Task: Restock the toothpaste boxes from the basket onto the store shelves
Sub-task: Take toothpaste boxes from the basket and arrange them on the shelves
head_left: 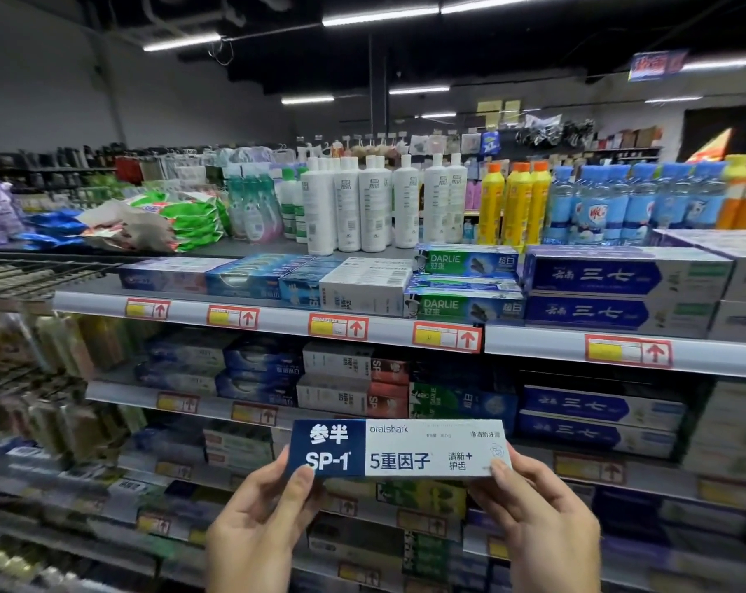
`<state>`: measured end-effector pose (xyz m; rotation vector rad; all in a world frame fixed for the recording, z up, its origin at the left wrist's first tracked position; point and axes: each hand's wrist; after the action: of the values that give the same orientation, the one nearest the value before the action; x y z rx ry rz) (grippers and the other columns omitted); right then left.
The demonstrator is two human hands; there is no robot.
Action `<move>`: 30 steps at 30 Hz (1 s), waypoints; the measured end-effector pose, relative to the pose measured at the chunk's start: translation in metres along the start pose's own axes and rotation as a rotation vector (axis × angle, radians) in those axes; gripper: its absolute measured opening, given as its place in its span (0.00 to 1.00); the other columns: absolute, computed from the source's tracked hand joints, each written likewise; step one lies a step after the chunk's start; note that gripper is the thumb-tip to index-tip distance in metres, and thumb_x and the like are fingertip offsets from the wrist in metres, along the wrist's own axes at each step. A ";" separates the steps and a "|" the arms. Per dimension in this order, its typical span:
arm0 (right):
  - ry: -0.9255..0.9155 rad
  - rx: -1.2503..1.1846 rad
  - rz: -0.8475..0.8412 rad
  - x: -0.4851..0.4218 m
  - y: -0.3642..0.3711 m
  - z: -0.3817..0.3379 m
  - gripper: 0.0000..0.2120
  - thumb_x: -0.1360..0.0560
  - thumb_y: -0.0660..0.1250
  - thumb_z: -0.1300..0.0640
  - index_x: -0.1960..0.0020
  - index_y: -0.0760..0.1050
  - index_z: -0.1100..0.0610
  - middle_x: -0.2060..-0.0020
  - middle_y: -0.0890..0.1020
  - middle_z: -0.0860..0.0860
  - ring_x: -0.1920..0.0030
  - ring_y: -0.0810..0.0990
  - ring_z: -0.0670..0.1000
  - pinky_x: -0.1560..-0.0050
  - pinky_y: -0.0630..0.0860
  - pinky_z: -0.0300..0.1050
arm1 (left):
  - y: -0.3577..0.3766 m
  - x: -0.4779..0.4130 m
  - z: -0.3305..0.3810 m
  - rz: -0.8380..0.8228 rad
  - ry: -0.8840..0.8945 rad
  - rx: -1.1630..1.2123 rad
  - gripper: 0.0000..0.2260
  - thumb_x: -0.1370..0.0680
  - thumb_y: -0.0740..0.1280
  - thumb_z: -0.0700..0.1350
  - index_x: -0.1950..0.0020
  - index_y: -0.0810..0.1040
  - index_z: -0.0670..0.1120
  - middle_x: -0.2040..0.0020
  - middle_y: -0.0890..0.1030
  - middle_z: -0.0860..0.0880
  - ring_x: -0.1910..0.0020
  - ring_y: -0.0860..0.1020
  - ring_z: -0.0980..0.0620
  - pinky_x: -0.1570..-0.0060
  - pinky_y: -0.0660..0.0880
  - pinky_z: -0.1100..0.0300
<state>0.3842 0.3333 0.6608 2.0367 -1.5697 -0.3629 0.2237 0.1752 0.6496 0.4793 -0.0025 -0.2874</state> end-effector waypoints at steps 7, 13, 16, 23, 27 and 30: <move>-0.077 -0.053 0.052 0.005 -0.028 -0.014 0.19 0.38 0.77 0.65 0.48 0.83 0.69 0.54 0.87 0.68 0.46 0.86 0.69 0.51 0.85 0.56 | 0.025 0.012 -0.011 -0.060 -0.063 -0.014 0.17 0.35 0.78 0.40 0.47 0.87 0.42 0.49 0.89 0.44 0.45 0.86 0.43 0.43 0.81 0.43; -0.162 -0.057 0.129 0.005 -0.062 -0.036 0.09 0.31 0.74 0.69 0.51 0.85 0.68 0.52 0.87 0.66 0.46 0.86 0.69 0.56 0.87 0.51 | 0.052 0.033 -0.025 -0.131 -0.101 0.000 0.18 0.35 0.77 0.40 0.46 0.86 0.41 0.50 0.88 0.42 0.44 0.86 0.41 0.49 0.84 0.43; -0.193 -0.052 0.188 0.011 -0.079 -0.050 0.08 0.24 0.70 0.74 0.47 0.84 0.69 0.52 0.87 0.67 0.49 0.86 0.68 0.52 0.87 0.54 | 0.066 0.047 -0.028 -0.193 -0.120 -0.012 0.18 0.34 0.77 0.41 0.44 0.87 0.43 0.50 0.88 0.43 0.45 0.86 0.42 0.39 0.80 0.37; -0.235 -0.051 0.288 0.029 -0.114 -0.068 0.06 0.23 0.70 0.71 0.48 0.84 0.66 0.54 0.88 0.64 0.57 0.87 0.60 0.59 0.87 0.48 | 0.083 0.074 -0.034 -0.296 -0.179 -0.029 0.18 0.34 0.78 0.43 0.44 0.87 0.46 0.51 0.89 0.45 0.46 0.86 0.44 0.33 0.76 0.40; -0.257 -0.050 0.322 0.040 -0.121 -0.071 0.06 0.22 0.70 0.71 0.49 0.85 0.65 0.55 0.88 0.64 0.57 0.87 0.60 0.55 0.87 0.50 | 0.081 0.081 -0.034 -0.330 -0.209 -0.013 0.17 0.33 0.78 0.42 0.44 0.87 0.46 0.48 0.89 0.46 0.43 0.86 0.44 0.31 0.75 0.41; -0.292 -0.057 0.345 0.050 -0.120 -0.071 0.06 0.23 0.70 0.72 0.51 0.84 0.65 0.56 0.88 0.63 0.59 0.88 0.58 0.55 0.87 0.51 | 0.077 0.084 -0.032 -0.351 -0.216 -0.014 0.17 0.33 0.78 0.42 0.45 0.87 0.46 0.48 0.89 0.46 0.43 0.86 0.44 0.31 0.75 0.40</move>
<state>0.5313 0.3248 0.6568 1.6828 -2.0207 -0.5824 0.3272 0.2322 0.6509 0.4316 -0.1272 -0.6825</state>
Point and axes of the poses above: each hand's wrist, its own x-axis away from the middle knuckle, its own y-axis out of the palm, z = x × y
